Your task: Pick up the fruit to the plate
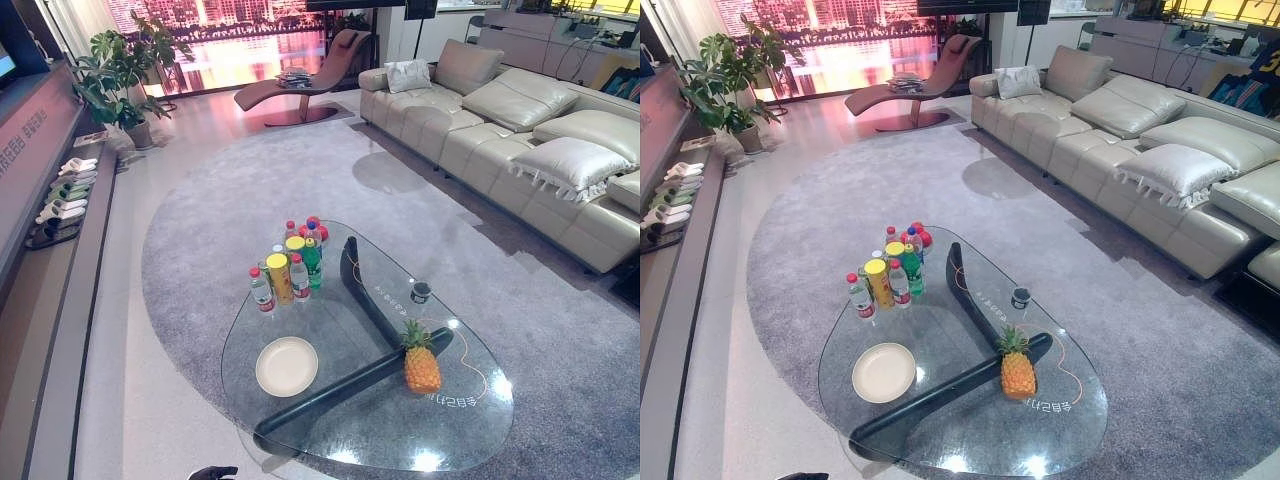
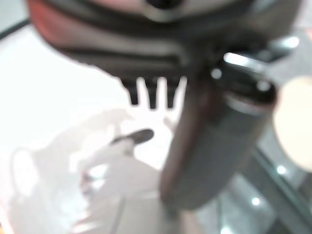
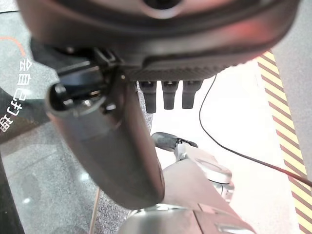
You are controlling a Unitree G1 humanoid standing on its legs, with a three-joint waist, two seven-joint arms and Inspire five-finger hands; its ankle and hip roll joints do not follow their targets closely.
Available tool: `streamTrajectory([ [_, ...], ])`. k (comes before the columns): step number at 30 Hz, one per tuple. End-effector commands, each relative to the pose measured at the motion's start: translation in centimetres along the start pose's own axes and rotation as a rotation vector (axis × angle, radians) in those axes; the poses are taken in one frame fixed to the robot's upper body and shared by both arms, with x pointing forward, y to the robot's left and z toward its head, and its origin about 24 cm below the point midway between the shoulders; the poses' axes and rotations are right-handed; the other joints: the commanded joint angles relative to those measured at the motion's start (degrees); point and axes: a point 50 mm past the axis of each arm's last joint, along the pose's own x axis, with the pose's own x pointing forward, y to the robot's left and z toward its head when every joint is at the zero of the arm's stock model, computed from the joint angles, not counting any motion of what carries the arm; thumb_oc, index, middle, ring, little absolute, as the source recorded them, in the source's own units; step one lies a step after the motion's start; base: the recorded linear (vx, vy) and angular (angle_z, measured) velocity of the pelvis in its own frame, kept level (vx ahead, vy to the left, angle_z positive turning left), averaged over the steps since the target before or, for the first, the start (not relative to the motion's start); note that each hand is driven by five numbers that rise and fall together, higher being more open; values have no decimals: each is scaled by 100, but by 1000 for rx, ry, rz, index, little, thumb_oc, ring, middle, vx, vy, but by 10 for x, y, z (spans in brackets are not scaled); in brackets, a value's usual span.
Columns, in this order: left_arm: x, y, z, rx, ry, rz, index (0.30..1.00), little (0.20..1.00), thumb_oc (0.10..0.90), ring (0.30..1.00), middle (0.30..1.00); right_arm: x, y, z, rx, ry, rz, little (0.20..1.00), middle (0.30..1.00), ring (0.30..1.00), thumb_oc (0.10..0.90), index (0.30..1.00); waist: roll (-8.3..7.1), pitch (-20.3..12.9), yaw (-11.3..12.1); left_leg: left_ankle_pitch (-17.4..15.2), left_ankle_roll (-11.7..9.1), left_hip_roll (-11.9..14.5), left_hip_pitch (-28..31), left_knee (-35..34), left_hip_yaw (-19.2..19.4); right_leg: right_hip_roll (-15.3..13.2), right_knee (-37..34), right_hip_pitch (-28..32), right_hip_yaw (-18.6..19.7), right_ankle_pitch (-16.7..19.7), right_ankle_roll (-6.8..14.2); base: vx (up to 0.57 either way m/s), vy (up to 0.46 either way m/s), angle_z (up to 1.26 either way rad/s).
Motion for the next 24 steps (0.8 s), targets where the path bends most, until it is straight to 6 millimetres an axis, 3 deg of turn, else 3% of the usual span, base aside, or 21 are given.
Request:
streamTrajectory([
  [1,4,-15,18,30,-1,-47,900,900,800,900,900,-1,5,20,-21,-27,15,900,900,900,800,900,-17,298,57,-248,136,256,233,34,74,-309,17,-143,-55,301,-41,0,0,0],
  [24,3,-12,15,4,0,-50,900,900,800,900,900,-2,0,18,-24,-23,5,900,900,900,800,900,-17,313,92,-264,144,246,228,34,36,-347,17,-118,-112,295,-26,1,0,0],
])
